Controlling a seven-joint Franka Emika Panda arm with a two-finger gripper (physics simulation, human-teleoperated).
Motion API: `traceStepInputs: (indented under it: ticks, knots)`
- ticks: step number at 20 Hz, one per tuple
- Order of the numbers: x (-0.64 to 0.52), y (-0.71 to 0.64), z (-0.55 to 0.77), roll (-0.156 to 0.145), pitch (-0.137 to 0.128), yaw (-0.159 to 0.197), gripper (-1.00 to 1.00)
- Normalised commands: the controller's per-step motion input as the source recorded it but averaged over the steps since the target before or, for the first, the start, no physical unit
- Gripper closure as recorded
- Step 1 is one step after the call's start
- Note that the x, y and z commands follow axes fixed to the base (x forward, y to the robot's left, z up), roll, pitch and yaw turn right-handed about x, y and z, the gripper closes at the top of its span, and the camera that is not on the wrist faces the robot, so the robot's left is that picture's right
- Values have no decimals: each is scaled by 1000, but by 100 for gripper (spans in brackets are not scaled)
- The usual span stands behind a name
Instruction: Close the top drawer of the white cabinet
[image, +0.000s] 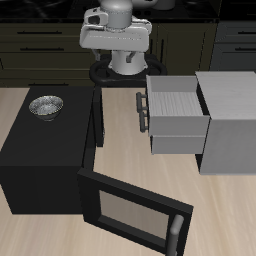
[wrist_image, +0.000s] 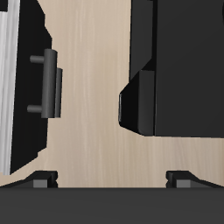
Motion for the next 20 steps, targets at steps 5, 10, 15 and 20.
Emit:
traceStepInputs:
  ticks: [5, 10, 15, 20]
  knots:
    - [140, -63, 23, -10, -8, 171, -100]
    - [168, 54, -75, 4, 12, 250, -100]
    - [157, 5, -80, -37, 29, 195, -100]
    - [135, 64, 6, 17, 31, 231, -100]
